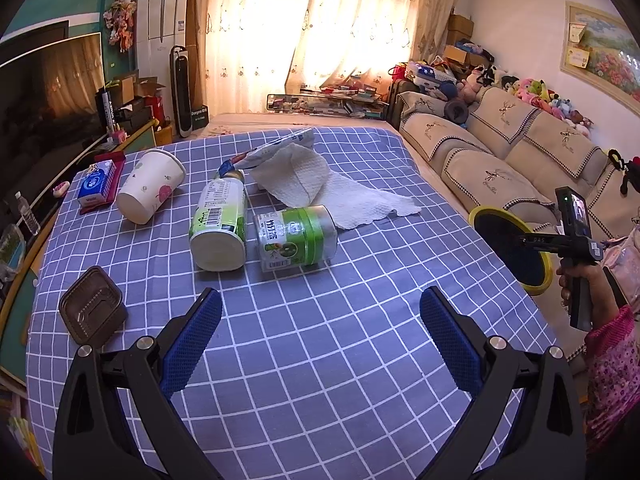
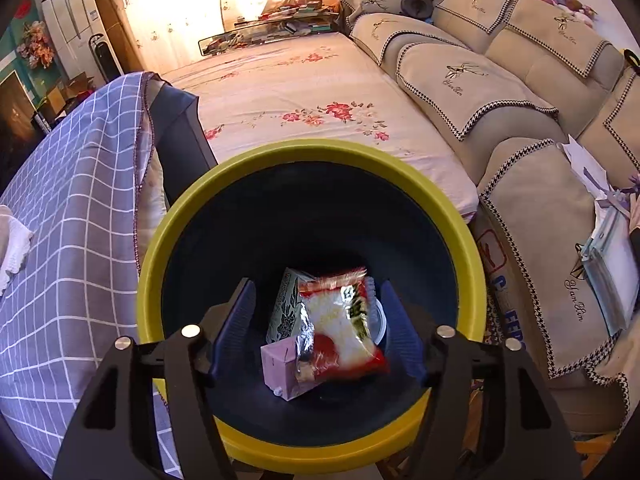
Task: Collect trash
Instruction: 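Carry the red snack bag into the yellow bin and release it with the right gripper, then lower the left gripper onto the brown plastic tray and grasp its rim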
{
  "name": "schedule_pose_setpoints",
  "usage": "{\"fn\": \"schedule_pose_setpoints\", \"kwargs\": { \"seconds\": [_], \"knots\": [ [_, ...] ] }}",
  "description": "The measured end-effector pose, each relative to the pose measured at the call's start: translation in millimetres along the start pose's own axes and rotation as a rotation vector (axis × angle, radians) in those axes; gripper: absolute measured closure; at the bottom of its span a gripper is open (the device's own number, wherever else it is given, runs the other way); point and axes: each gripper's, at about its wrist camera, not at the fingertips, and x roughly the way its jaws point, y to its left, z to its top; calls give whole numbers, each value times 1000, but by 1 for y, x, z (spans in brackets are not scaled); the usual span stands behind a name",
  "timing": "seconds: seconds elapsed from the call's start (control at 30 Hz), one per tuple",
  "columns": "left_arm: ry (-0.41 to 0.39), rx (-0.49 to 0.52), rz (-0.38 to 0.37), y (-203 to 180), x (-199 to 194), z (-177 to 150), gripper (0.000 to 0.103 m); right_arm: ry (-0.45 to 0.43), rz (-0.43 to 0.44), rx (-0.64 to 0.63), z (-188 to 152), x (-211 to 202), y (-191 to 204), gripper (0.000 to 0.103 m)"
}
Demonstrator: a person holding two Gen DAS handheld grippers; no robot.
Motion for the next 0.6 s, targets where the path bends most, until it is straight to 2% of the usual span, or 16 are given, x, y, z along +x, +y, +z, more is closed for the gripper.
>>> {"fn": "schedule_pose_setpoints", "kwargs": {
  "seconds": [0.2, 0.6],
  "knots": [
    [14, -19, 8, 9, 2, -4, 5, -69, 10, -37, -3, -29, 15, 36],
    [35, -105, 134, 75, -9, -19, 5, -128, 88, -142, -7, -63, 66, 36]
  ]
}}
